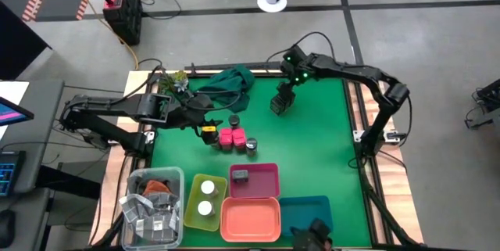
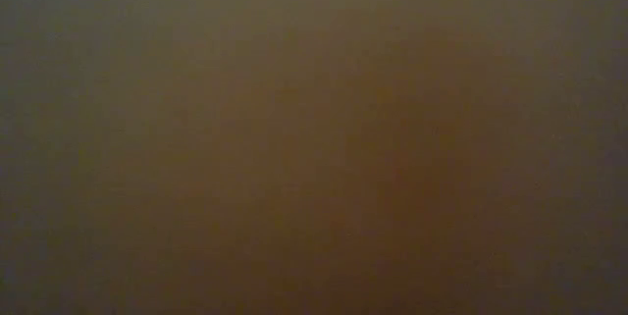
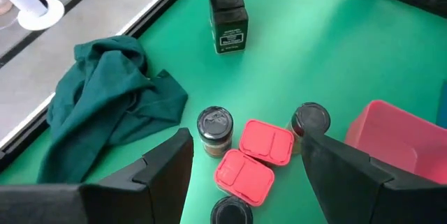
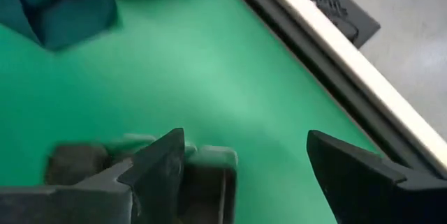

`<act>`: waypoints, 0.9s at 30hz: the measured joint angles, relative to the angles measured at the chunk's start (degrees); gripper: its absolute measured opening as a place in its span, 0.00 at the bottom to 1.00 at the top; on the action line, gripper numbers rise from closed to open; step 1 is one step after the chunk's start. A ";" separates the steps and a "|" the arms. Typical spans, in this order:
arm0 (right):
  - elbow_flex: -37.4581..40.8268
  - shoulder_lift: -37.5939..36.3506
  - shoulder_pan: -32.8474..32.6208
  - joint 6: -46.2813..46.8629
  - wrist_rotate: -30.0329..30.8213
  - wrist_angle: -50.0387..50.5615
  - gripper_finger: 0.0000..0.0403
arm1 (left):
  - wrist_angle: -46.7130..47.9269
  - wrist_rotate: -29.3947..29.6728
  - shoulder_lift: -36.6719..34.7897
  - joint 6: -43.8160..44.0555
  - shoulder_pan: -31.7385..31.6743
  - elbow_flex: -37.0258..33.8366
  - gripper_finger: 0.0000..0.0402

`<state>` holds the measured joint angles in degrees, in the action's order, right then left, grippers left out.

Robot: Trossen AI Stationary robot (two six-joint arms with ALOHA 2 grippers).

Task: Sort spices by type
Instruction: Put the top black seasoning can into the pink bin

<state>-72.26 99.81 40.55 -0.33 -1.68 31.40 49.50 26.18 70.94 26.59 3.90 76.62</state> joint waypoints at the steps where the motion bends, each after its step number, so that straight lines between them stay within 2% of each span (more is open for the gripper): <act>1: -0.73 0.24 -0.12 0.04 0.02 -0.20 0.81 | 0.05 -0.23 0.01 0.07 0.00 0.00 0.63; 10: -4.83 4.75 0.68 -0.98 1.20 6.32 0.81 | 0.69 -0.37 0.00 0.08 0.00 0.02 0.63; 27: -4.78 4.48 0.79 -1.86 2.13 19.47 0.81 | 0.92 -1.12 0.00 0.19 0.00 0.02 0.63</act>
<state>-77.03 104.29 41.34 -2.20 0.45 50.86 50.41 25.06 70.94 26.79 3.90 76.64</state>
